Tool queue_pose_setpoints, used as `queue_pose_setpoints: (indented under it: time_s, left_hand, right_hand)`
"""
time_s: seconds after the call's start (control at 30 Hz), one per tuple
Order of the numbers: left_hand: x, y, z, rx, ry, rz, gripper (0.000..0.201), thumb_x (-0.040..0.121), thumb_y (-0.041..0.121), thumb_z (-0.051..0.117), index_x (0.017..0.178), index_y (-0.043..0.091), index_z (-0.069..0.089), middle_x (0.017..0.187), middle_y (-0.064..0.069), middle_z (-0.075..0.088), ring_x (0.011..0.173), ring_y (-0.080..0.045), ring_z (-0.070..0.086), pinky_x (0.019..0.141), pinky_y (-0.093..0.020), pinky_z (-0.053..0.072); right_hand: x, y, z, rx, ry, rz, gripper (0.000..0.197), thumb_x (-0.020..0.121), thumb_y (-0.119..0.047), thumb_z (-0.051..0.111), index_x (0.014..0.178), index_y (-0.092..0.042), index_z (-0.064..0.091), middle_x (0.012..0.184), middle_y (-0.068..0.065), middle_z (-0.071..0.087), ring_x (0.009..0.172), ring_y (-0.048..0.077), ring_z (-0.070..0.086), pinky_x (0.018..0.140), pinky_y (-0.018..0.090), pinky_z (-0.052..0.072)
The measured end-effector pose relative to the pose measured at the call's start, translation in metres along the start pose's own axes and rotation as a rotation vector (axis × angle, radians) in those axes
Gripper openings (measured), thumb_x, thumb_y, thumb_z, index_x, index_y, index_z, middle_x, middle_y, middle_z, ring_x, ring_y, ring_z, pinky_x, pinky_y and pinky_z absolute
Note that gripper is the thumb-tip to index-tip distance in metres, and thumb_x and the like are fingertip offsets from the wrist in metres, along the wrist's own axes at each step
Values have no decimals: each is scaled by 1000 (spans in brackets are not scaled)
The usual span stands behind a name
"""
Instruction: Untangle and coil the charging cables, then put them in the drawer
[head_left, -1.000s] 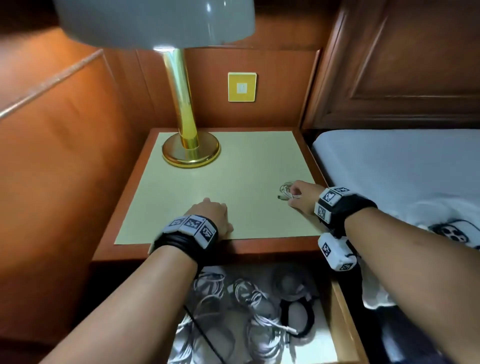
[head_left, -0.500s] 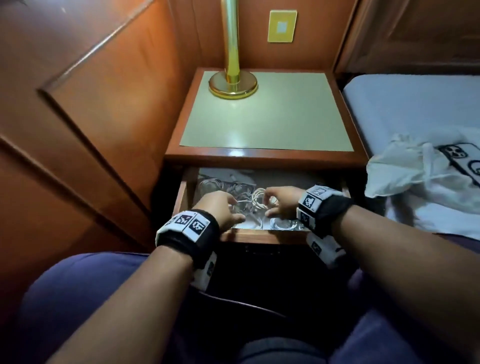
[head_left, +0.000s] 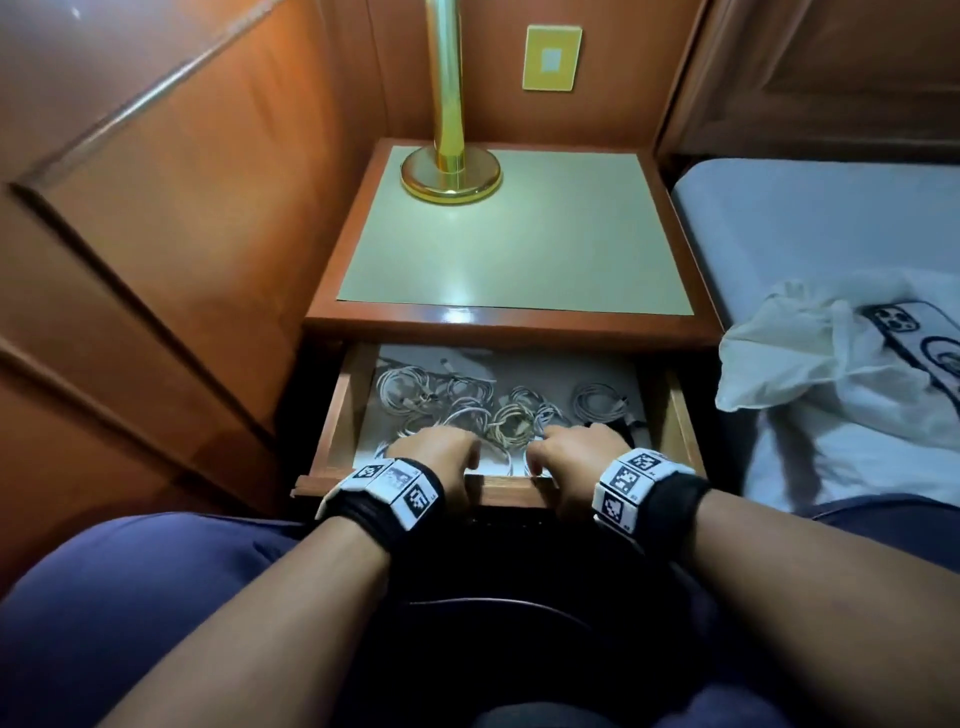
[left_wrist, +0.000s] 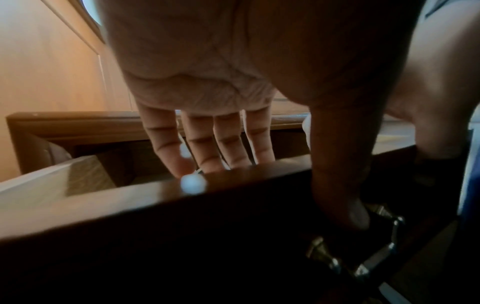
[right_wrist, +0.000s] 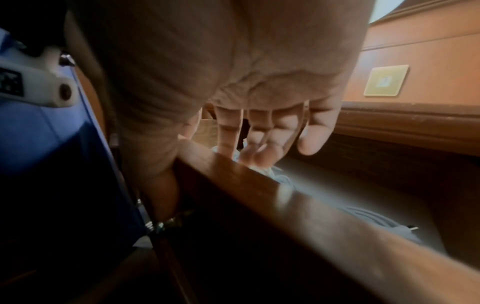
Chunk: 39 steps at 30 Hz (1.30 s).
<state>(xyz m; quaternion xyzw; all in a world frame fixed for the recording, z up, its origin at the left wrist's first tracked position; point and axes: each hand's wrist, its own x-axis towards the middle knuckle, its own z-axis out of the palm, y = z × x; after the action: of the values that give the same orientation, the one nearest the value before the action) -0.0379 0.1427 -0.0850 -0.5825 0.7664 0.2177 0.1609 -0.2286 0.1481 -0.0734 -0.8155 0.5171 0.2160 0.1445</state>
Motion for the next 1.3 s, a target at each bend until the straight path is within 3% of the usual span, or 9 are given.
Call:
queue_pose_setpoints:
  time_s: [0.13, 0.27, 0.37, 0.43, 0.5, 0.77, 1.1, 1.2, 1.3]
  left_hand:
    - [4, -8, -5, -10, 179, -50, 41, 79, 40, 71, 113, 29, 51, 117, -1, 53, 114, -27, 54, 92, -42, 50]
    - [21, -14, -19, 30, 376, -142, 89, 68, 40, 86, 140, 27, 34, 135, -4, 38, 124, -28, 43, 100, -42, 46]
    - [36, -19, -37, 60, 347, -152, 142, 57, 51, 92, 156, 30, -6, 160, -10, 0, 147, -32, 12, 118, -46, 24]
    - [44, -23, -46, 88, 308, -150, 155, 52, 57, 92, 154, 31, -21, 162, -10, -25, 152, -32, -9, 123, -47, 8]
    - [52, -26, -51, 106, 301, -142, 160, 48, 64, 91, 153, 30, -25, 160, -9, -35, 152, -30, -17, 124, -47, 2]
    - [70, -34, -59, 142, 258, -113, 165, 39, 72, 88, 156, 25, -19, 166, -3, -20, 154, -26, -15, 124, -52, -4]
    - [72, -34, -59, 135, 279, -95, 163, 41, 70, 89, 156, 25, -17, 166, -4, -20, 154, -29, -14, 126, -46, 6]
    - [71, -30, -62, 148, 295, -100, 155, 48, 67, 89, 158, 23, -12, 167, -5, -14, 154, -30, -8, 125, -43, 10]
    - [70, -25, -62, 139, 392, -116, 131, 61, 56, 88, 157, 24, 5, 168, -6, 2, 153, -29, 7, 122, -39, 22]
  right_hand:
    - [9, 13, -4, 62, 163, 127, 71, 66, -46, 83, 126, -34, 46, 125, 2, 43, 117, 27, 49, 91, 40, 40]
    - [20, 28, -16, 107, 320, 245, 112, 63, -44, 90, 150, -37, 20, 145, 6, 23, 134, 30, 33, 108, 43, 35]
    - [31, 38, -22, 132, 285, 287, 148, 55, -53, 93, 154, -38, -17, 161, 12, -9, 152, 34, -2, 122, 50, 14]
    - [40, 43, -24, 128, 269, 304, 158, 51, -58, 93, 150, -38, -28, 162, 14, -20, 152, 35, -17, 124, 54, 4]
    - [46, 48, -23, 143, 276, 325, 159, 52, -59, 92, 149, -37, -32, 162, 14, -25, 150, 35, -23, 122, 55, -2]
    - [59, 64, -31, 189, 151, 322, 169, 44, -68, 90, 144, -33, -41, 156, 15, -41, 145, 36, -35, 119, 60, -10]
    - [64, 69, -27, 193, 132, 295, 168, 42, -70, 89, 144, -37, -41, 150, 11, -50, 141, 35, -41, 116, 60, -17]
    - [64, 68, -29, 192, 166, 309, 162, 46, -69, 89, 148, -40, -34, 155, 11, -43, 146, 34, -35, 118, 58, -12]
    - [65, 64, -29, 174, 293, 344, 140, 61, -59, 88, 155, -41, -14, 165, 10, -20, 153, 33, -15, 122, 54, 1]
